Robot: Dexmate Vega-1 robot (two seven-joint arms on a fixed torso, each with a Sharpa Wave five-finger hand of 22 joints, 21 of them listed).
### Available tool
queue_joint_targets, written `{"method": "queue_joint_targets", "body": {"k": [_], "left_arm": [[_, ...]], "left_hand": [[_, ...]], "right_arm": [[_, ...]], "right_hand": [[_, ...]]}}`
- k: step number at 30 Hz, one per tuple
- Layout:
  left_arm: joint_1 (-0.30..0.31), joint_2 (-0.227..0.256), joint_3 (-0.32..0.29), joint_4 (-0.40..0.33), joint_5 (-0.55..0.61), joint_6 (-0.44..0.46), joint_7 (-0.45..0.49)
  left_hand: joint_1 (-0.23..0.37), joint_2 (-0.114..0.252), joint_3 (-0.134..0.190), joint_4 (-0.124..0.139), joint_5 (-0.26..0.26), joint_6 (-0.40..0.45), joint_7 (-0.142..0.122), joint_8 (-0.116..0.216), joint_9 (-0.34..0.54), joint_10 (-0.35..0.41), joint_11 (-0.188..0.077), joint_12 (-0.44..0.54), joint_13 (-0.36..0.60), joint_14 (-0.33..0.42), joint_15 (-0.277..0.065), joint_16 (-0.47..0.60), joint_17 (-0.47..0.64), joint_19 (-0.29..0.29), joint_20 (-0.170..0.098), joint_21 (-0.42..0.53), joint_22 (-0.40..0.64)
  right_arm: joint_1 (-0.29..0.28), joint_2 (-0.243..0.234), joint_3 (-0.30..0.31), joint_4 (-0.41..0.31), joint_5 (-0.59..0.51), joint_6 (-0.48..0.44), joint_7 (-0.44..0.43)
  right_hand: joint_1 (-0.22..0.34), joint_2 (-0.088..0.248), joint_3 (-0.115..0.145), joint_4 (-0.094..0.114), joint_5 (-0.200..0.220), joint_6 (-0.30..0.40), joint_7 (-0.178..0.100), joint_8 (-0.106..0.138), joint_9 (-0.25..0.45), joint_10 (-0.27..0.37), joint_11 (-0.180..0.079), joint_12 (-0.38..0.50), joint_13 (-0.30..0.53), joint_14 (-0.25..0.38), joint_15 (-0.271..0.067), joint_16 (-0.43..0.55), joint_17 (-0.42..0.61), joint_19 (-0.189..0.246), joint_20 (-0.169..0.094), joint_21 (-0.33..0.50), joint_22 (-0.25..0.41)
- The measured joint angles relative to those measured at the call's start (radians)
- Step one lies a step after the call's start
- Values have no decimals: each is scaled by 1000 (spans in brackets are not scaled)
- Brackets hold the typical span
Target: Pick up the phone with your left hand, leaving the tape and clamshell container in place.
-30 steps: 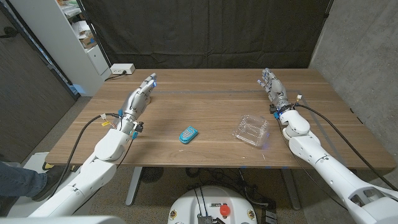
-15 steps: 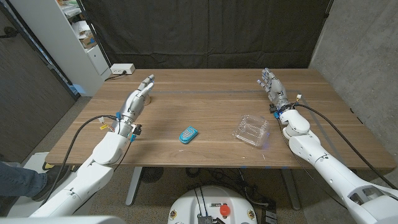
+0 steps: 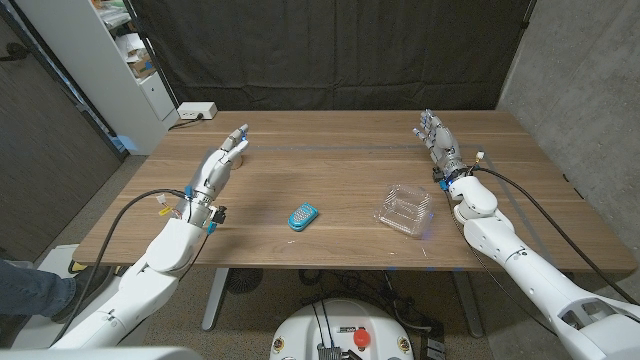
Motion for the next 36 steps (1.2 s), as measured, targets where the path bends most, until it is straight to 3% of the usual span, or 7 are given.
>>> {"method": "queue_joint_targets", "body": {"k": [36], "left_arm": [[66,-18,-82,-72,337,-64,132]], "left_hand": [[22,4,4,-4,-4,-4,-4,0,0,0,0,0,0,0,0,0,0,-4,25,0,0]], "right_arm": [[-24,15,2,5,-6,42,-6]], "right_hand": [[7,7,0,-17,0,0,0,0,0,0,0,0,-5,0,0,0,-8,0,0,0,0]]}}
